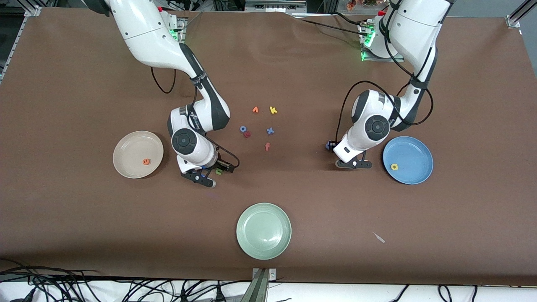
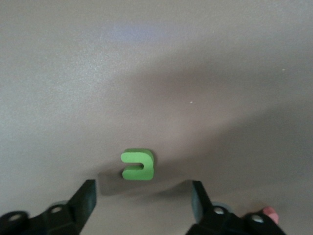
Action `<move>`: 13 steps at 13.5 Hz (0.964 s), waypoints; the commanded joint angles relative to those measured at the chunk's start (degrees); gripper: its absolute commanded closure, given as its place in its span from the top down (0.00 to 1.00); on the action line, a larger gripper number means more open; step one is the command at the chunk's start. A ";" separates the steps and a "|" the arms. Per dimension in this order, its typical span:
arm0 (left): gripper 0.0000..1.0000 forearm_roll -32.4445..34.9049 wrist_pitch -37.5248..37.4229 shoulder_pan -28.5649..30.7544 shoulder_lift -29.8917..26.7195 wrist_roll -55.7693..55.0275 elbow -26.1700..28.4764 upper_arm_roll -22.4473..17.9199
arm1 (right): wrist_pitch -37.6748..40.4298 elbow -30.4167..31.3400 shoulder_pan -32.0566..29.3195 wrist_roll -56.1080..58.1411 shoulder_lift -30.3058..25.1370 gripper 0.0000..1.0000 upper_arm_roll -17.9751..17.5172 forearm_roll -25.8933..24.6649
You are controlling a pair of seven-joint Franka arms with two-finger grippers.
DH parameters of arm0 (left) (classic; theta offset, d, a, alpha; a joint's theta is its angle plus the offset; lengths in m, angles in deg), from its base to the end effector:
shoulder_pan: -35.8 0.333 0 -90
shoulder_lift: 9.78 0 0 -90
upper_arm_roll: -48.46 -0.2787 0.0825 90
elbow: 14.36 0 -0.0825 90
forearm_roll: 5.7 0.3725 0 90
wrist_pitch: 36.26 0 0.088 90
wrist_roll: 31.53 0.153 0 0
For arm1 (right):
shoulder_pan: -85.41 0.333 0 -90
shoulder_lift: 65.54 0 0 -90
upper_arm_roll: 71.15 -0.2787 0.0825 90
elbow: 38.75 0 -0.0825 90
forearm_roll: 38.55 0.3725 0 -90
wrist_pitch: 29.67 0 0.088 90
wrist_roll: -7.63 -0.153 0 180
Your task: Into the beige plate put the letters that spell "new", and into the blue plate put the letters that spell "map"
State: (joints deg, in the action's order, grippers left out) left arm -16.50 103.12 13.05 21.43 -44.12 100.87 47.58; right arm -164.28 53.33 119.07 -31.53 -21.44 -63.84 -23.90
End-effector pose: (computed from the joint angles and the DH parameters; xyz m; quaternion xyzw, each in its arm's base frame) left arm 0.5164 -0.2132 0.1015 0.9967 -0.0064 -0.0739 0.0323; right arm 0.5811 0.3054 0.1123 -0.9819 0.1839 0.0317 0.0338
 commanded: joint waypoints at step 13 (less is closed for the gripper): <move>0.16 5.41 -3.94 7.26 -7.21 3.77 -0.27 -0.09 | 0.05 -2.97 -0.62 1.89 1.87 0.54 0.17 0.73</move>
State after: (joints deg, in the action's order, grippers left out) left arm -14.57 101.55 16.80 17.87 -43.13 100.03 47.10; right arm -164.31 52.26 118.75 -31.29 -20.91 -63.74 -23.90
